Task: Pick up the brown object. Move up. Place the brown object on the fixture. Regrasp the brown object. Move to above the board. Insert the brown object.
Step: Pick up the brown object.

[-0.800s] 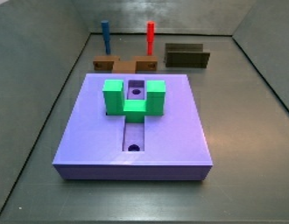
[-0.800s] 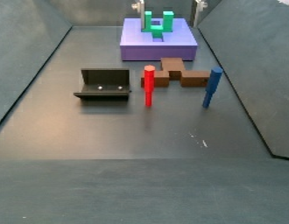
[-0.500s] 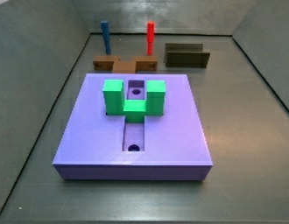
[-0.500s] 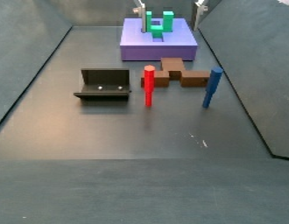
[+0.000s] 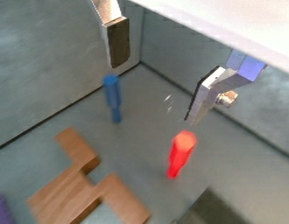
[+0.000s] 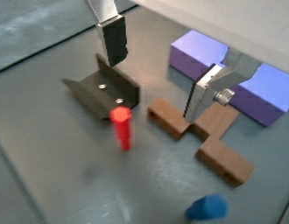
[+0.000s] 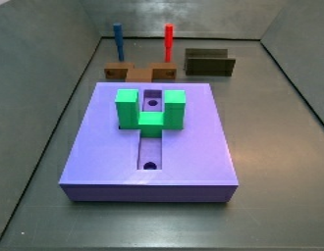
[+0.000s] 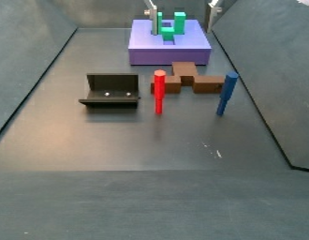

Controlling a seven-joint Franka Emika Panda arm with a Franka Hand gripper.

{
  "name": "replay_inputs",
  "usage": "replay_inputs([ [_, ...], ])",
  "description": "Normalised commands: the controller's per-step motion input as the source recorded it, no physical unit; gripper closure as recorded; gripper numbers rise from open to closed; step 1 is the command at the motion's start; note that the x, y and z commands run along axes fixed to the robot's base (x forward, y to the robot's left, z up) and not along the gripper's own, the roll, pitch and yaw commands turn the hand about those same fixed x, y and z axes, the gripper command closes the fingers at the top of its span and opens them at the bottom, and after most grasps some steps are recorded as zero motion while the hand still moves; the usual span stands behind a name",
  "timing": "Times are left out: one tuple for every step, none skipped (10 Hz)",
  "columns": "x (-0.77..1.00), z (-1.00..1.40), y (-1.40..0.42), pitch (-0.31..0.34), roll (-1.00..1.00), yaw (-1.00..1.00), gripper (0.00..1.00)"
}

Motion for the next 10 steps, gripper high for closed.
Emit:
replay_inputs([
  [-0.03,-0.20,-0.70,-0.127,0.00,0.00,0.00],
  [-0.05,-0.23,-0.57,-0.120,0.00,0.00,0.00],
  [-0.07,-0.24,-0.43,-0.131,-0.03,0.00,0.00],
  [-0.01,-0.27,-0.33,-0.134,-0.06,0.00,0.00],
  [0.00,-0.30,-0.41,-0.147,-0.03,0.00,0.00],
  [0.00,-0.37,-0.48,-0.150,0.00,0.00,0.00],
  [-0.05,-0.46,-0.52,-0.146,0.00,0.00,0.00],
  [-0.19,-0.58,-0.45,-0.154,0.00,0.00,0.00],
  [-0.14,-0.53,-0.32,-0.161,0.00,0.00,0.00],
  [-0.22,-0.51,-0.28,-0.169,0.00,0.00,0.00],
])
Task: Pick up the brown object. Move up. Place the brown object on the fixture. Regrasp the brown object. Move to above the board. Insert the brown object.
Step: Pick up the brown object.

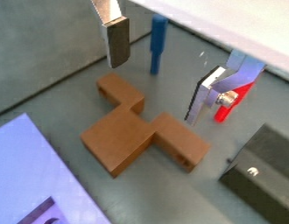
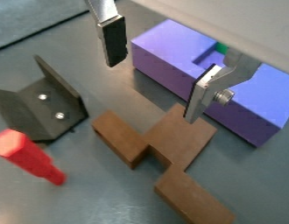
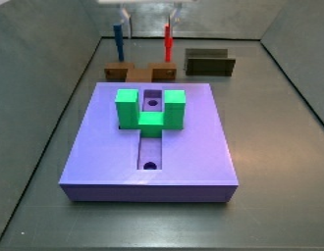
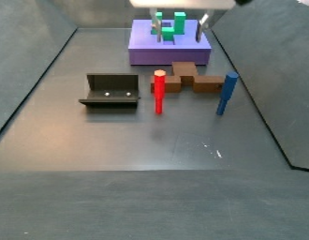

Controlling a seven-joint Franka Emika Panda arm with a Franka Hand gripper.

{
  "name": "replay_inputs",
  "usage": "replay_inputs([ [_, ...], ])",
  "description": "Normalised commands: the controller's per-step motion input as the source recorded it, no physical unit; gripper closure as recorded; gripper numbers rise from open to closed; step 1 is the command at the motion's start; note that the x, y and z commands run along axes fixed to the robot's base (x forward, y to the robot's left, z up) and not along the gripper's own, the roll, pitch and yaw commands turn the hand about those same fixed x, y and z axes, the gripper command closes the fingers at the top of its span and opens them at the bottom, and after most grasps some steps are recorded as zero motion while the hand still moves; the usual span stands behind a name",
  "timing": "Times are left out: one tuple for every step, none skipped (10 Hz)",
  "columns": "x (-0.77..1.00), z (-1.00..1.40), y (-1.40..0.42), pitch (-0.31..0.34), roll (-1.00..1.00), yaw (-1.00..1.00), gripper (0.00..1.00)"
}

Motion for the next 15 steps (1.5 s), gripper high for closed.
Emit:
replay_inputs([
  [-0.18,-0.48,-0.27,-0.140,0.00,0.00,0.00],
  [-0.27,-0.46,-0.21,-0.151,0.00,0.00,0.00],
  [-0.20,-0.44,-0.16,-0.136,0.03,0.03,0.00],
  [-0.10,-0.44,-0.14,-0.114,0.04,0.00,0.00],
  [-0.12,-0.45,-0.18,-0.110,0.05,0.00,0.00],
  [-0.03,-0.37,-0.19,-0.087,0.02,0.00,0.00],
  [-0.07,-0.31,-0.24,-0.083,0.02,0.00,0.00],
  [-0.02,-0.27,-0.14,-0.086,0.00,0.00,0.00],
  [0.00,-0.04,-0.06,0.000,0.02,0.00,0.00],
  [-0.01,0.00,0.00,-0.023,0.00,0.00,0.00],
  [0.00,0.00,0.00,0.000,0.00,0.00,0.00],
  [0.00,-0.10,0.00,0.000,0.00,0.00,0.00],
  [0.00,-0.34,-0.10,0.000,0.00,0.00,0.00],
  [0.04,-0.41,-0.11,0.000,-0.02,0.00,0.00],
  [0.08,-0.34,-0.08,0.000,0.00,0.00,0.00],
])
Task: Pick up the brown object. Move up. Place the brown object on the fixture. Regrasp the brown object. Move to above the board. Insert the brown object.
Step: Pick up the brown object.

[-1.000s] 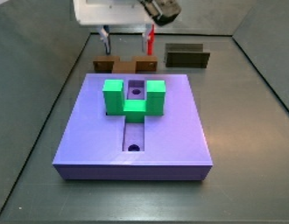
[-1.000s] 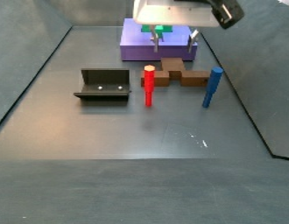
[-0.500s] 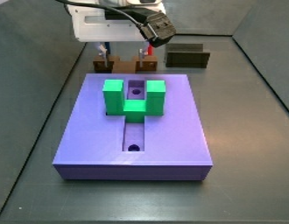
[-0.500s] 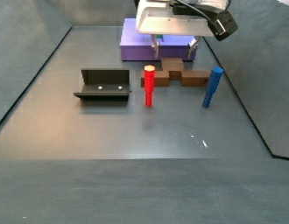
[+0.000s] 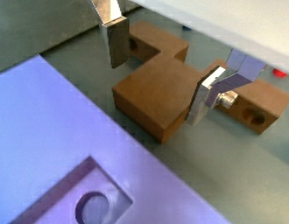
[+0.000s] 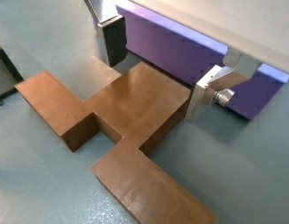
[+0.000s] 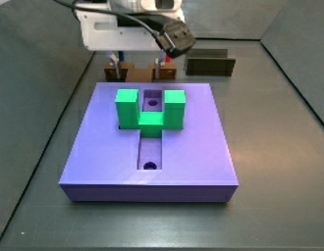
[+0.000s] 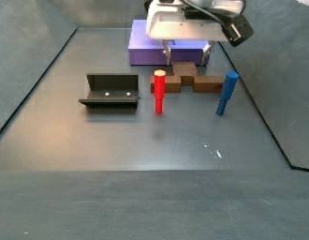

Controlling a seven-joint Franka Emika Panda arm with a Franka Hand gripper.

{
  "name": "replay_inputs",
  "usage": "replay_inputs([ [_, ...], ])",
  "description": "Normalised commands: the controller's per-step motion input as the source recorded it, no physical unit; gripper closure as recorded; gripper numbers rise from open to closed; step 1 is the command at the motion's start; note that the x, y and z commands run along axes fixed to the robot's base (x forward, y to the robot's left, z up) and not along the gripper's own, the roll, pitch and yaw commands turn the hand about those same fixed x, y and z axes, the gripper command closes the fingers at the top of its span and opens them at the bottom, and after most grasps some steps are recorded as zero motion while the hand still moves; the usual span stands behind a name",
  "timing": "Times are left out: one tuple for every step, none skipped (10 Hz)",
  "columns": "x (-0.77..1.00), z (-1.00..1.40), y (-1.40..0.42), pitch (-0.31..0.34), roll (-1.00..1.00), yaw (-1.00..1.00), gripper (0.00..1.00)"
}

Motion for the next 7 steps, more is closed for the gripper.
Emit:
replay_inputs([
  [0.17,-0.26,-0.07,0.004,0.00,0.00,0.00],
  [0.04,-0.20,-0.05,0.009,0.00,0.00,0.00],
  [0.04,-0.12,-0.08,0.040,0.06,0.00,0.00],
  [0.01,0.00,-0.09,0.059,0.09,0.00,0.00],
  [0.00,-0.02,0.00,0.059,0.10,0.00,0.00],
  [0.00,-0.09,-0.05,0.046,0.12,0.00,0.00],
  [0.00,-0.19,0.00,0.017,0.10,0.00,0.00],
])
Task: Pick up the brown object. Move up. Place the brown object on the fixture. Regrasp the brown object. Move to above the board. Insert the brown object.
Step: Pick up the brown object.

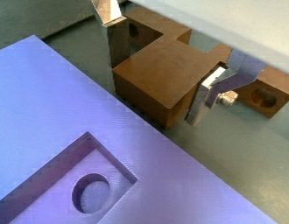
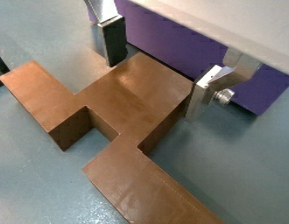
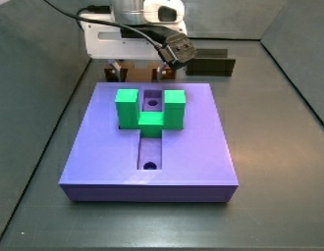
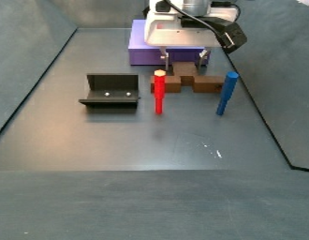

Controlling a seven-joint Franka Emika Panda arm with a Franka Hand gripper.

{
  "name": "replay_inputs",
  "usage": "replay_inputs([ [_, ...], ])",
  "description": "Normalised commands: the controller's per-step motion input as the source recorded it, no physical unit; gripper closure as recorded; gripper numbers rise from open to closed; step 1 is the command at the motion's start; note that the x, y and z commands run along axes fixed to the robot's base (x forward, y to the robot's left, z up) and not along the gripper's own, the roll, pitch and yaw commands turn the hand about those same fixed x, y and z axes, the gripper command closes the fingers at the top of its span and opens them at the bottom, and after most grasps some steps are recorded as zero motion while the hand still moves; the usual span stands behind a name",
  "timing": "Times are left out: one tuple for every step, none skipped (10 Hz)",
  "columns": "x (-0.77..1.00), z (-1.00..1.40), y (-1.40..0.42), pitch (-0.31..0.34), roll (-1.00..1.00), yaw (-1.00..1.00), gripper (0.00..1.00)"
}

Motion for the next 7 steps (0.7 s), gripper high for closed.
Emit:
replay_inputs([
  [0.00,-0.19,0.00,0.011,0.05,0.00,0.00],
  [0.00,-0.21,0.00,0.010,0.05,0.00,0.00],
  [0.00,-0.07,0.00,0.000,0.00,0.00,0.00],
  [0.00,0.00,0.00,0.000,0.00,0.00,0.00],
  [0.00,0.00,0.00,0.000,0.00,0.00,1.00],
  [0.00,0.00,0.00,0.000,0.00,0.00,1.00],
  [0.00,0.00,0.00,0.000,0.00,0.00,1.00],
])
